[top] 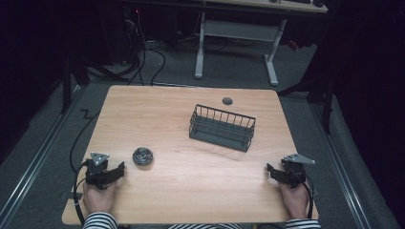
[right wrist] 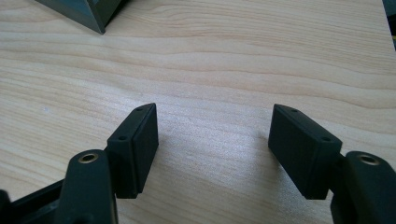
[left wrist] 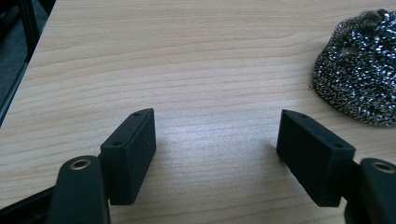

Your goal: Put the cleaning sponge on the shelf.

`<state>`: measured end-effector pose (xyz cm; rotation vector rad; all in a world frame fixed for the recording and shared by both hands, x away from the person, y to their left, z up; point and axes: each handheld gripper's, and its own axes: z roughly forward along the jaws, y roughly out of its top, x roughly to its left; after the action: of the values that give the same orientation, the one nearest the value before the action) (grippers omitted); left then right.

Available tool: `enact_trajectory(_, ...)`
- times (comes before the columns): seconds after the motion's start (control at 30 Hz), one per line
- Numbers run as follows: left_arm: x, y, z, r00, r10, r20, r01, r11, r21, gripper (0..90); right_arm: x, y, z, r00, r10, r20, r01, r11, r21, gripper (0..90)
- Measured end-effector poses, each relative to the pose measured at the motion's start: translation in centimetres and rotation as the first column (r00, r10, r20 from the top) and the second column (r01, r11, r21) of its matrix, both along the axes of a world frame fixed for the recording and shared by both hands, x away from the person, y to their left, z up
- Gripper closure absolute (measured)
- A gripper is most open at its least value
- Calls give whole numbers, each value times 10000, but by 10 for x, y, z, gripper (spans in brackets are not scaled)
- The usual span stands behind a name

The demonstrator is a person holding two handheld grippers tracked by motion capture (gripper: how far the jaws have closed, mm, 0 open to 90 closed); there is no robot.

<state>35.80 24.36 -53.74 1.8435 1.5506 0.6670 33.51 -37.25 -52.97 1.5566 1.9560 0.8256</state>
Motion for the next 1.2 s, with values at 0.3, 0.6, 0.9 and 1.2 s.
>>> enact_trajectory(0.3, 0, 0, 0, 10000, -77, 3, 77, 10000, -24, 274, 0, 0, 0, 10000, 32, -1, -32, 10000, 16, 339)
enact_trajectory(0.6, 0, 0, 0, 9999, -106, 0, 106, 9999, -30, 273, 2, 3, 4, 9992, 325, -214, -326, 9994, -62, 434)
enact_trajectory(0.9, 0, -1, 0, 9999, -122, -5, 122, 9999, 11, 272, 6, 12, 34, 9927, 1146, 373, -1157, 9928, 296, 482)
enact_trajectory(1.2, 0, -1, 0, 9999, -144, -9, 144, 9999, 0, 270, 29, 16, 69, 9858, 1524, 701, -1593, 9814, 1074, 516)
